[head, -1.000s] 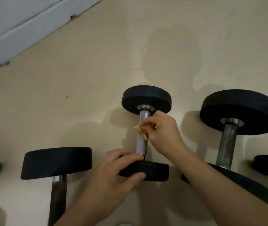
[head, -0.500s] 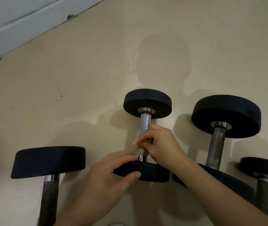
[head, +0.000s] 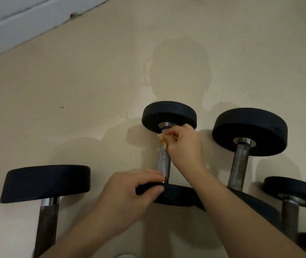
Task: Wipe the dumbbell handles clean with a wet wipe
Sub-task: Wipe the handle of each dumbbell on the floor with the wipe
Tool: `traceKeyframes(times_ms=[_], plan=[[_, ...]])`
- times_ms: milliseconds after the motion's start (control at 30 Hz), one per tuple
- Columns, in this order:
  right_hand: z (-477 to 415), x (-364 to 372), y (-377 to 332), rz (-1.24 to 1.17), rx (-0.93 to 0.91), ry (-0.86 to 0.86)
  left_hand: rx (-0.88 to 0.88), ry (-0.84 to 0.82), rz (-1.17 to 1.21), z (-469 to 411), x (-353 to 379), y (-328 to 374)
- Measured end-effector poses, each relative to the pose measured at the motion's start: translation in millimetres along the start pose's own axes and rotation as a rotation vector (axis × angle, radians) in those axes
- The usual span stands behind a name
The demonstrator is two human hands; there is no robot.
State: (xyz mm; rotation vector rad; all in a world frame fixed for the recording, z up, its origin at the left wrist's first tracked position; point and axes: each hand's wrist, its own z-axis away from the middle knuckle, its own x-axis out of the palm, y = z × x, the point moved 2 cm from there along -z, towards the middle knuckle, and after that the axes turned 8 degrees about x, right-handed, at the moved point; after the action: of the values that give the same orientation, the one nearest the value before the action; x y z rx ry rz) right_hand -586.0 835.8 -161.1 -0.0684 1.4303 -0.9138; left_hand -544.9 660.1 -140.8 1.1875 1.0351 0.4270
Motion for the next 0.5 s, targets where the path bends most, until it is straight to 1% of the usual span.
traceKeyframes(times_ms=[67, 100, 133, 167, 200, 267, 333, 400, 500], plan=[[17, 2, 5, 0.013, 0.003, -0.198, -0.109, 0.028, 0.030, -21, -4, -3], [27, 3, 8, -0.044, 0.043, -0.312, -0.138, 0.024, -0.010, -33, -3, -5], [32, 2, 9, -0.117, 0.092, -0.381, -0.154, -0.002, -0.054, -46, 0, -8], [30, 0, 10, -0.171, 0.132, -0.375, -0.160, -0.028, -0.067, -58, 4, -9], [24, -1, 11, -0.205, 0.167, -0.318, -0.171, -0.048, -0.039, -69, 8, -12], [10, -2, 8, -0.267, 0.219, -0.175, -0.189, -0.031, 0.063, -86, 13, -19], [0, -2, 6, -0.392, 0.262, -0.088, -0.183, -0.017, 0.128, -97, 12, -25], [-3, -1, 6, -0.568, 0.313, -0.080, -0.174, -0.024, 0.120, -104, 12, -28], [1, -3, 10, -0.737, 0.357, -0.112, -0.168, 0.058, 0.046, -109, 17, -29]])
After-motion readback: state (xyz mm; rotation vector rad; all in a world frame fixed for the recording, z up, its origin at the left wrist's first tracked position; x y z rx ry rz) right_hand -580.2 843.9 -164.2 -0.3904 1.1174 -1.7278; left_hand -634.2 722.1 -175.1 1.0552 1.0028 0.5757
